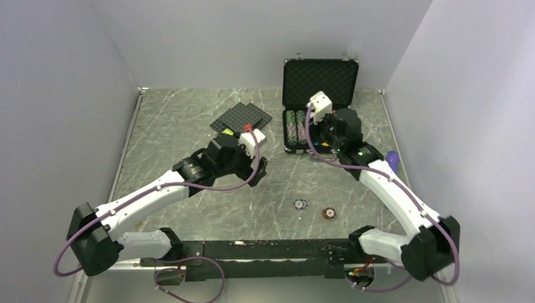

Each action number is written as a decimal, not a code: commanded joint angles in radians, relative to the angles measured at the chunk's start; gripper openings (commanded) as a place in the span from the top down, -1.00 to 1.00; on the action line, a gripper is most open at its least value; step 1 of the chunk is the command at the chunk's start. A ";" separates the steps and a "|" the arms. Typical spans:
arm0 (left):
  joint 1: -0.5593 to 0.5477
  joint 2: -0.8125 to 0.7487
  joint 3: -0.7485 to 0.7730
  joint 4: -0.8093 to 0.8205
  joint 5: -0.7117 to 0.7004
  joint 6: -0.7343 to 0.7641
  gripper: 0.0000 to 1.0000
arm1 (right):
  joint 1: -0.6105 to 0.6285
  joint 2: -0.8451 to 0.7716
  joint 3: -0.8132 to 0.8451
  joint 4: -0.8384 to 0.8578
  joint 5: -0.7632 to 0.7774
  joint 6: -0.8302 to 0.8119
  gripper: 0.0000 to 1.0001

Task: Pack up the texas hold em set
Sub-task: Place the poker chip in the chip case, then pick up the poker chip from the center of the board.

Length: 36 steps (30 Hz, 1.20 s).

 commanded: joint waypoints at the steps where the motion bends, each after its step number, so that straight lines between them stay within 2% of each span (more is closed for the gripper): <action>1: -0.098 0.082 0.035 0.056 -0.106 -0.137 -0.93 | -0.020 -0.133 -0.042 0.007 -0.071 0.265 -0.13; 4: -0.216 0.180 0.058 0.091 -0.164 -0.201 -0.92 | -0.045 -0.190 -0.038 -0.051 -0.060 0.360 -0.13; 8: -0.304 0.333 0.105 0.160 -0.147 -0.275 -0.88 | -0.080 -0.254 -0.024 -0.104 -0.084 0.456 -0.15; 15: -0.398 0.552 0.225 0.164 -0.144 -0.243 -0.84 | -0.094 -0.369 -0.063 -0.101 -0.101 0.484 -0.18; 20: -0.415 0.654 0.286 0.132 -0.167 -0.212 -0.77 | -0.097 -0.397 -0.075 -0.105 -0.116 0.486 -0.18; 36: -0.415 0.788 0.354 0.099 -0.184 -0.168 -0.53 | -0.098 -0.408 -0.091 -0.102 -0.169 0.511 -0.17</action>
